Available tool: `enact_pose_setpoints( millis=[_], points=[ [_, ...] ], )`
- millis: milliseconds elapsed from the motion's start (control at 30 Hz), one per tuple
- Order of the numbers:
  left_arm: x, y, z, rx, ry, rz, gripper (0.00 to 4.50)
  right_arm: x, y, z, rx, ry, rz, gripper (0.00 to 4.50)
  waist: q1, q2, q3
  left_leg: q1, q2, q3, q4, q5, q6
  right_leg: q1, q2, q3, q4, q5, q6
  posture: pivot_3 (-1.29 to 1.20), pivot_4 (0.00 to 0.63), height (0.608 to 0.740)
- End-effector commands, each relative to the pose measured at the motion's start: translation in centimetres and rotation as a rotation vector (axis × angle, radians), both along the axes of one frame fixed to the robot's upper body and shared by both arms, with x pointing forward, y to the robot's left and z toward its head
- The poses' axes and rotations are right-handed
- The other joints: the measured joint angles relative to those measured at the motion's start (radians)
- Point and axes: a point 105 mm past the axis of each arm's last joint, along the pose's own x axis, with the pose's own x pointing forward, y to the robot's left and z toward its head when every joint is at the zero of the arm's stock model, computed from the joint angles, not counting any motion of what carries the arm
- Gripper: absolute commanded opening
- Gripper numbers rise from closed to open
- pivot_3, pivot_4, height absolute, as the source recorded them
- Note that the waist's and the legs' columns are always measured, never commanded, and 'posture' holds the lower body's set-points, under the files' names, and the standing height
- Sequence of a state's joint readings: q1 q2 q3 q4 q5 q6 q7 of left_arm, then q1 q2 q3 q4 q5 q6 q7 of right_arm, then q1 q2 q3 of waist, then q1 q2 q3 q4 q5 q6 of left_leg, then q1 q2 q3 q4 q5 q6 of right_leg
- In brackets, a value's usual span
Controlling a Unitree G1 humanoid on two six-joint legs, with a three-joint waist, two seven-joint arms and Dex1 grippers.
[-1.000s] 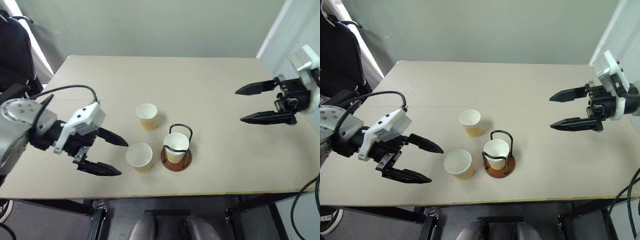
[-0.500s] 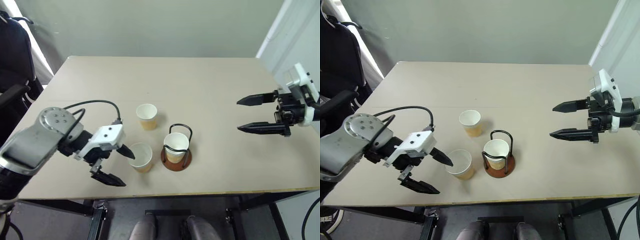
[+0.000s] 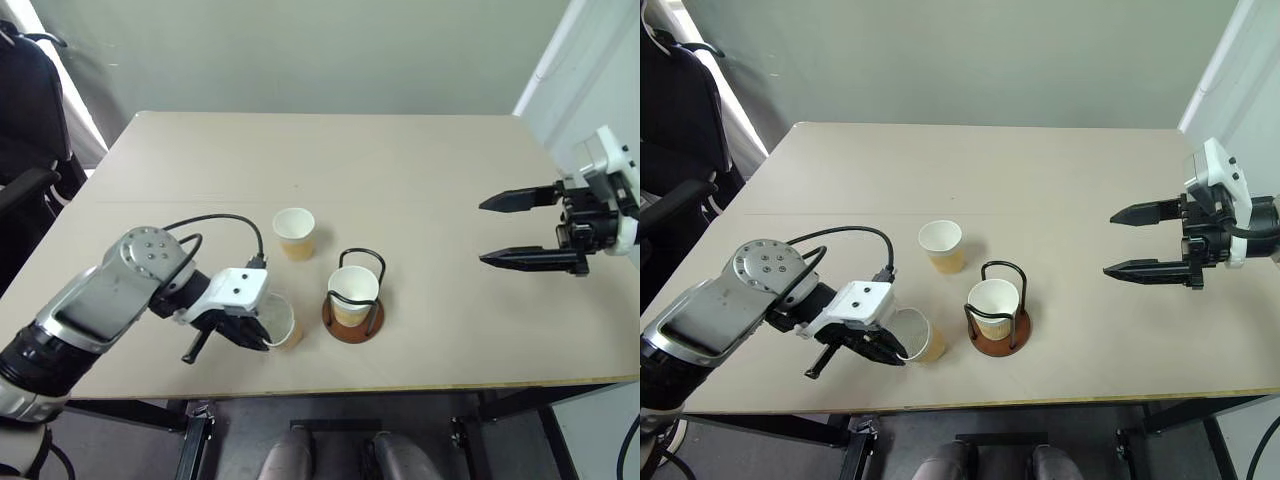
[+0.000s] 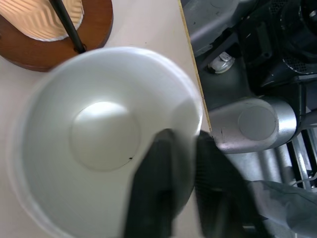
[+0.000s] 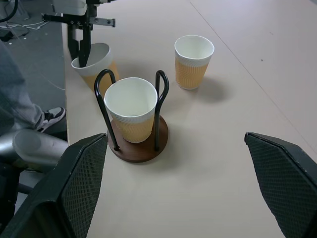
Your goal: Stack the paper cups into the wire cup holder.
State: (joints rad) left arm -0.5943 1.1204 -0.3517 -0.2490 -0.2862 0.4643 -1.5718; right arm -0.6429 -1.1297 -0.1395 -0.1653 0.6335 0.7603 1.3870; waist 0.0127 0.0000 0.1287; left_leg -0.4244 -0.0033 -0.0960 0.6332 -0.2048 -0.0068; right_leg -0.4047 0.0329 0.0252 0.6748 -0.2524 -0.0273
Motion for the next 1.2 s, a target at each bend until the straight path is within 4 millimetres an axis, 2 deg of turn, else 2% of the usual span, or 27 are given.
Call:
enact_pose_setpoints(
  millis=[33, 133, 200, 267, 400, 500, 667, 733, 800, 1067, 1200],
  points=[
    [0.2, 0.2, 1.1, -0.011, -0.012, -0.015, 0.02, -0.4, -0.1, 1.4, -0.001, -0.063, 0.001, 4.5, 0.0, 0.0, 0.0, 0.0, 0.0, 0.0, 0.0, 0.0, 0.0, 0.0, 0.0, 0.0, 0.0, 0.0, 0.0, 0.0, 0.15, 0.74],
    [0.1, 0.2, 1.7, -0.027, -0.009, -0.018, 0.02, -0.4, -0.1, 1.4, -0.002, -0.066, 0.001, 4.5, 0.0, 0.0, 0.0, 0.0, 0.0, 0.0, 0.0, 0.0, 0.0, 0.0, 0.0, 0.0, 0.0, 0.0, 0.0, 0.0, 0.15, 0.74],
    [0.3, 0.0, 3.0, -0.072, -0.022, -0.015, 0.02, -0.4, -0.1, 1.4, -0.003, -0.069, 0.0, 4.5, 0.0, 0.0, 0.0, 0.0, 0.0, 0.0, 0.001, 0.0, 0.0, 0.0, 0.0, 0.0, 0.0, 0.0, 0.0, 0.0, 0.15, 0.74],
    [0.9, -0.5, 5.7, -0.153, -0.053, -0.007, 0.02, -0.4, -0.2, 1.6, -0.004, -0.073, -0.003, 4.5, 0.002, 0.0, 0.0, -0.001, 0.0, 0.0, 0.002, 0.0, 0.0, 0.0, 0.0, 0.0, 0.001, 0.0, 0.0, 0.0, 0.15, 0.74],
    [3.7, -1.6, 12.6, -0.296, -0.259, -0.01, 0.02, -0.4, -0.6, 1.7, -0.013, -0.082, -0.022, 4.5, 0.013, 0.0, 0.0, -0.002, 0.0, -0.001, 0.005, 0.0, 0.001, 0.0, 0.0, 0.0, 0.001, 0.001, 0.002, 0.0, 0.15, 0.74],
    [4.2, -2.8, 15.2, -0.368, -0.317, -0.064, 0.02, -0.4, -0.7, 1.7, -0.016, -0.086, -0.028, 4.5, 0.012, 0.001, 0.0, -0.003, -0.001, -0.001, 0.008, -0.002, 0.004, 0.001, 0.0, 0.001, -0.001, 0.002, 0.004, 0.0, 0.15, 0.74],
    [3.6, -6.4, 15.3, -0.408, -0.276, -0.219, 0.02, -0.5, -0.8, 1.7, -0.022, -0.095, -0.04, 4.5, 0.008, 0.003, -0.001, -0.005, -0.001, 0.0, 0.012, -0.005, 0.008, 0.004, -0.001, 0.001, -0.008, 0.004, 0.008, 0.0, 0.15, 0.74],
    [2.8, -8.3, 13.9, -0.372, -0.244, -0.33, 0.02, -0.6, -0.9, 1.8, -0.031, -0.096, -0.048, 4.5, 0.009, 0.003, -0.001, -0.008, -0.001, 0.001, 0.014, -0.005, 0.008, 0.003, -0.001, 0.001, -0.011, 0.005, 0.01, 0.0, 0.15, 0.74],
    [2.4, -9.5, 13.2, -0.35, -0.229, -0.401, 0.02, -0.8, -1.1, 1.8, -0.036, -0.098, -0.061, 4.5, 0.01, 0.003, -0.001, -0.012, -0.001, 0.001, 0.016, -0.004, 0.007, 0.002, -0.001, 0.001, -0.013, 0.006, 0.012, 0.0, 0.15, 0.74],
    [2.2, -10.0, 12.3, -0.316, -0.21, -0.469, 0.02, -1.4, -1.1, 1.5, -0.036, -0.095, -0.087, 4.5, 0.011, 0.002, 0.0, -0.013, -0.001, 0.003, 0.019, -0.005, 0.008, 0.003, -0.001, 0.003, -0.014, 0.005, 0.016, 0.0, 0.15, 0.74],
    [2.9, -10.2, 11.4, -0.28, -0.235, -0.481, 0.02, -1.6, -1.3, 1.4, -0.037, -0.095, -0.104, 4.5, 0.014, 0.003, 0.0, -0.013, -0.001, 0.003, 0.021, -0.006, 0.01, 0.003, -0.001, 0.003, -0.013, 0.005, 0.016, 0.0, 0.15, 0.74]
  ],
)
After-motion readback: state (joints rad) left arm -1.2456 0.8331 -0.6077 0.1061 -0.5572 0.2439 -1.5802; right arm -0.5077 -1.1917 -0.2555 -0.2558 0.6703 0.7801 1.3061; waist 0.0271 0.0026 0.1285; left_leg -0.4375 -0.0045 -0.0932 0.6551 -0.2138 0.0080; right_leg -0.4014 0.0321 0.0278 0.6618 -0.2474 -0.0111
